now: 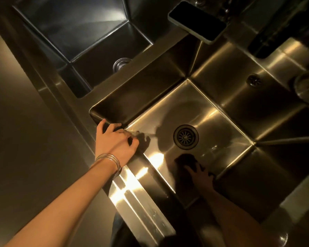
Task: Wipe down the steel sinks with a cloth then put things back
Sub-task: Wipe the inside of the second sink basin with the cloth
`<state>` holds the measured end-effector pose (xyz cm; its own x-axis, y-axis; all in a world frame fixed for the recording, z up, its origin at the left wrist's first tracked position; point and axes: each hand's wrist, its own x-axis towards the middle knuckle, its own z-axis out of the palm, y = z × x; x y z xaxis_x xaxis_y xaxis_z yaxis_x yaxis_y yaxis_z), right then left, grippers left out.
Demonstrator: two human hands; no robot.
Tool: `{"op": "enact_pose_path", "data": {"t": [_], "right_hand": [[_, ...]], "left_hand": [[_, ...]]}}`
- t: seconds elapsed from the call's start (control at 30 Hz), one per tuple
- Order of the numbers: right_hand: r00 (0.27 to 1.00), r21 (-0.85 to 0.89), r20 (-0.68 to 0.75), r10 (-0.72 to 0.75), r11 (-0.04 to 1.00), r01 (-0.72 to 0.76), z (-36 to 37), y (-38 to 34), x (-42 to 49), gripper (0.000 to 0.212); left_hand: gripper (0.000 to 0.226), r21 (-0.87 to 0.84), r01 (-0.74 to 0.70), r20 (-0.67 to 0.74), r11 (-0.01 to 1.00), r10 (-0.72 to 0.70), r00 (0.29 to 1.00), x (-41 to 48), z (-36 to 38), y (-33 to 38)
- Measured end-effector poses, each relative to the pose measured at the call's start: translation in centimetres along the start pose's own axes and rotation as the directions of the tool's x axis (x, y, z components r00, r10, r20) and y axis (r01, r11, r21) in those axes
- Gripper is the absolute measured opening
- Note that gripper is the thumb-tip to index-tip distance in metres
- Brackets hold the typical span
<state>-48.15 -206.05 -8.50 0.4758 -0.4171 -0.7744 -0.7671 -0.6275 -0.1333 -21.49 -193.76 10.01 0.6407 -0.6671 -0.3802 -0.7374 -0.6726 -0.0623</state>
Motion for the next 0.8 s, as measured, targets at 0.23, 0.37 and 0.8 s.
{"op": "enact_pose_path", "data": {"t": [0.23, 0.37, 0.8], "right_hand": [[0.998, 0.309, -0.032, -0.062, 0.949, 0.069, -4.6, -2.8, -2.3, 0.054], [0.99, 0.374, -0.098, -0.1, 0.918, 0.13, -7.4, -4.8, -8.0, 0.053], [0.787, 0.445, -0.593, 0.169, 0.884, 0.145, -4.1, -9.2, -29.7, 0.054]], "left_hand": [[0.046, -0.033, -0.02, -0.006, 0.999, 0.02, 1.0, 0.1, 0.1, 0.0], [0.052, -0.099, -0.07, 0.011, 0.993, 0.071, 0.997, 0.1, -0.2, -0.1], [0.034, -0.351, -0.541, -0.159, 0.764, 0.521, 0.839, -2.3, -1.8, -5.5]]}}
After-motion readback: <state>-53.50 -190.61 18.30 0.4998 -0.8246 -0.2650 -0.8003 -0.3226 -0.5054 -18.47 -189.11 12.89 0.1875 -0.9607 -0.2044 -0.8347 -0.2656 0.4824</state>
